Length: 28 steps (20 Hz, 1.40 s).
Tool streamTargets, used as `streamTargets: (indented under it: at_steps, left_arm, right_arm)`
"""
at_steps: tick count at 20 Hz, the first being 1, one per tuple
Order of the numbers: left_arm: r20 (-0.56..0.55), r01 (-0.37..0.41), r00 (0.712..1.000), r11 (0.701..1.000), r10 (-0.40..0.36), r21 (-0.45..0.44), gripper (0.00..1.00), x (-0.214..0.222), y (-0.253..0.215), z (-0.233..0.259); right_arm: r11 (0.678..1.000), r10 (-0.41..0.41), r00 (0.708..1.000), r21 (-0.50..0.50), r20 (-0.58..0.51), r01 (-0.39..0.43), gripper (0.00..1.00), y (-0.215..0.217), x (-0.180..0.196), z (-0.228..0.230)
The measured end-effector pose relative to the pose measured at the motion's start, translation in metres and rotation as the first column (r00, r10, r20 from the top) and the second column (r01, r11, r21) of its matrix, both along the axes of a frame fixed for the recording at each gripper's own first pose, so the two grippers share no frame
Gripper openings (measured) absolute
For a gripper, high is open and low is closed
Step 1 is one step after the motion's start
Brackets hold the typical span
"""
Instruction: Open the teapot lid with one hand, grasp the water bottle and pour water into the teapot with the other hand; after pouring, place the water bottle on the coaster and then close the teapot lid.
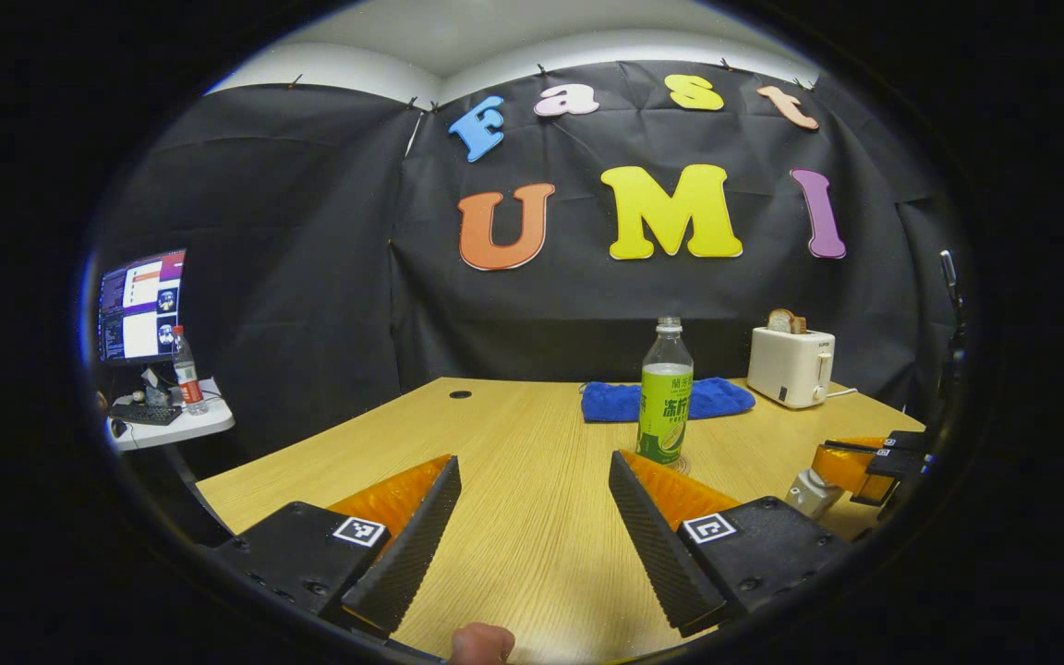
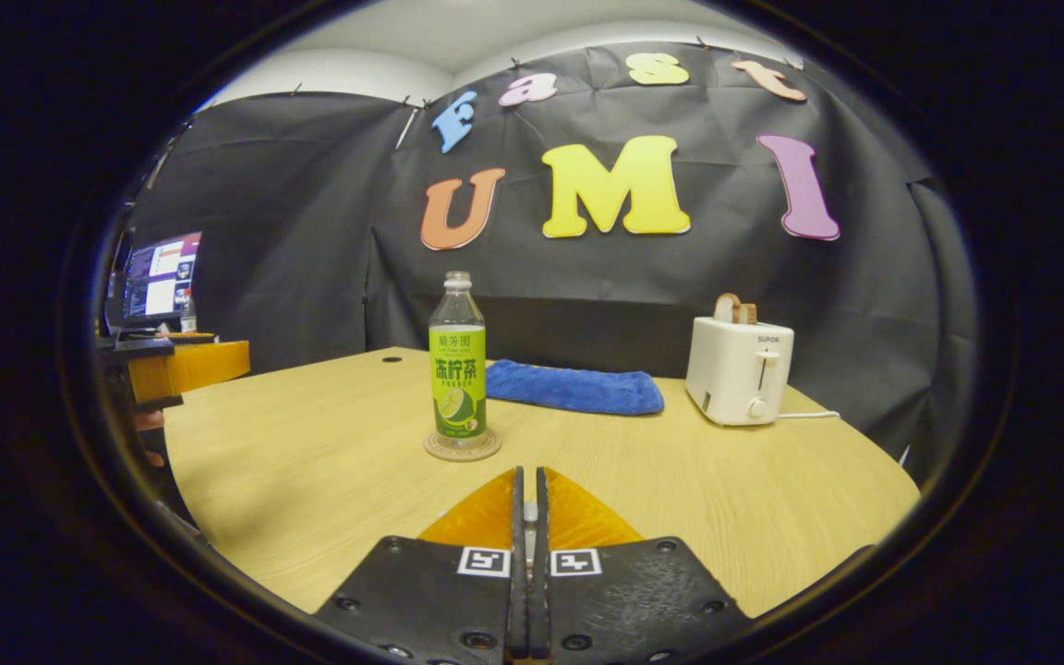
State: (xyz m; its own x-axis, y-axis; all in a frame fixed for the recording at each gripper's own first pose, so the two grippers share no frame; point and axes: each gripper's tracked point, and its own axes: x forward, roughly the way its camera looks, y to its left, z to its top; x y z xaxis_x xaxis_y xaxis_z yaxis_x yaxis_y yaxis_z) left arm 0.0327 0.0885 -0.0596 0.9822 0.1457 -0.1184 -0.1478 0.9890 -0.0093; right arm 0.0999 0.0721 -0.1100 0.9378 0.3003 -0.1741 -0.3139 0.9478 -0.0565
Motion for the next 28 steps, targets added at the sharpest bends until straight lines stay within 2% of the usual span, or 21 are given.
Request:
streamTargets:
  at_steps: [2, 3, 5, 8, 11, 14, 18, 23, 26, 28]
  left_arm:
    - [0.006, 0.013, 1.0, 1.0, -0.013, 0.002, 1.0, 0.001, -0.006, 0.003]
    - [0.008, 0.021, 1.0, 1.0, -0.021, 0.003, 1.0, 0.001, -0.01, 0.005]
    - [0.017, 0.035, 0.999, 0.999, -0.036, 0.012, 1.0, 0.0, -0.018, 0.01]
    - [0.025, 0.076, 0.997, 0.997, -0.076, 0.016, 1.0, -0.001, -0.04, 0.018]
    - [0.036, 0.126, 0.991, 0.992, -0.126, 0.005, 1.0, -0.004, -0.065, 0.027]
    - [0.047, 0.18, 0.983, 0.983, -0.18, -0.013, 1.0, -0.013, -0.089, 0.036]
    - [0.067, 0.191, 0.98, 0.981, -0.188, -0.035, 1.0, -0.023, -0.095, 0.043]
    - [0.081, 0.201, 0.977, 0.979, -0.199, -0.028, 1.0, -0.037, -0.102, 0.051]
    - [0.086, 0.217, 0.973, 0.975, -0.212, -0.051, 1.0, -0.045, -0.11, 0.057]
    - [0.102, 0.218, 0.972, 0.975, -0.214, -0.031, 1.0, -0.046, -0.112, 0.061]
  right_arm:
    - [1.0, -0.006, 1.0, 0.004, 0.024, 0.006, 0.09, -0.003, -0.002, 0.009]
    - [1.0, -0.01, 0.999, 0.015, 0.036, 0.01, 0.2, -0.003, -0.003, 0.016]
    - [0.999, -0.031, 0.998, 0.043, 0.057, 0.029, 0.48, -0.008, -0.004, 0.03]
    - [0.99, -0.136, 0.986, 0.049, 0.097, 0.132, 0.98, -0.039, -0.005, 0.052]
    - [0.982, -0.184, 0.976, 0.072, 0.117, 0.177, 0.96, -0.055, -0.022, 0.067]
    - [0.968, -0.25, 0.953, 0.078, 0.171, 0.24, 0.98, -0.079, -0.046, 0.092]
    - [0.951, -0.31, 0.925, 0.089, 0.22, 0.297, 0.98, -0.095, -0.083, 0.11]
    - [0.952, -0.306, 0.923, 0.095, 0.233, 0.291, 0.98, -0.088, -0.114, 0.117]
    - [0.953, -0.302, 0.922, 0.088, 0.241, 0.289, 0.97, -0.085, -0.122, 0.118]
    - [0.952, -0.305, 0.922, 0.083, 0.24, 0.294, 0.97, -0.087, -0.123, 0.118]
